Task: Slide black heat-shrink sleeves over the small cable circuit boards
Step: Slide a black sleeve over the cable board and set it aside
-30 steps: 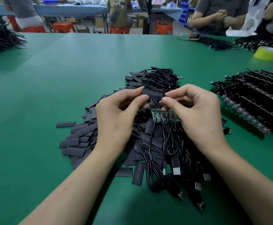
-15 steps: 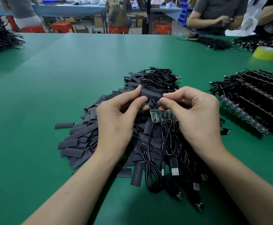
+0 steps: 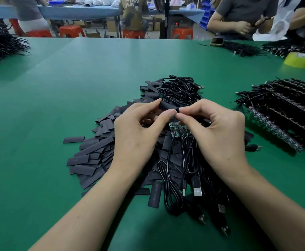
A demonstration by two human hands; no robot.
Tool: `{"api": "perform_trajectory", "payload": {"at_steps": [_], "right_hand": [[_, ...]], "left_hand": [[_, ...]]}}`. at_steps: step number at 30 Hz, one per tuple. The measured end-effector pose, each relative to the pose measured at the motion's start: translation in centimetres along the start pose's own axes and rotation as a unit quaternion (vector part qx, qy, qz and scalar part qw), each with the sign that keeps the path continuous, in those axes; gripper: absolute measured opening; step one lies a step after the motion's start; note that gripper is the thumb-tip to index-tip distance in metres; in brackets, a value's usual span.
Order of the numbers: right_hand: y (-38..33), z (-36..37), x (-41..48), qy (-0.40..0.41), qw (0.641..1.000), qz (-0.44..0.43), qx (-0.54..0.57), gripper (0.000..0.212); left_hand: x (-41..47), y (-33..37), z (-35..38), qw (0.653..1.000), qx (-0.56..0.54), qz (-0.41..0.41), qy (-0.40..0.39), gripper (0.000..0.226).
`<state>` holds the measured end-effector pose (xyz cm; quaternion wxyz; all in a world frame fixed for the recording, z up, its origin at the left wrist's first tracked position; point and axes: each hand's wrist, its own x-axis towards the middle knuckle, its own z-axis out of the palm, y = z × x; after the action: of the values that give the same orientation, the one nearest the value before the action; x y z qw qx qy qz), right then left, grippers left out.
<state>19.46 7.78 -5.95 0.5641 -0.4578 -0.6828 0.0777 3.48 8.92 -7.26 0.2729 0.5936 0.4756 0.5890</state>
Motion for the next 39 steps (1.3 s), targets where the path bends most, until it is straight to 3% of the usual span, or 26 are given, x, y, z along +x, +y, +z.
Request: {"api": "perform_trajectory", "payload": {"at_steps": [10, 16, 23, 39], "right_hand": [[0.1, 0.1, 0.2, -0.046, 0.999, 0.010, 0.003, 0.008], [0.2, 0.0, 0.4, -0.084, 0.992, 0.076, 0.046, 0.008], [0.3, 0.0, 0.4, -0.092, 0.994, 0.050, 0.027, 0.011], [0.5, 0.0, 0.4, -0.103, 0.994, 0.047, -0.003, 0.015]], "left_hand": [[0.3, 0.2, -0.3, 1.000, 0.023, -0.016, 0.004, 0.022], [0.1, 0.2, -0.1, 0.997, 0.077, 0.016, 0.015, 0.033], [-0.2, 0.6, -0.2, 0.993, 0.110, 0.047, 0.012, 0.033], [-0.5, 1.0, -0.1, 0.994, 0.103, 0.018, 0.004, 0.030]]}}
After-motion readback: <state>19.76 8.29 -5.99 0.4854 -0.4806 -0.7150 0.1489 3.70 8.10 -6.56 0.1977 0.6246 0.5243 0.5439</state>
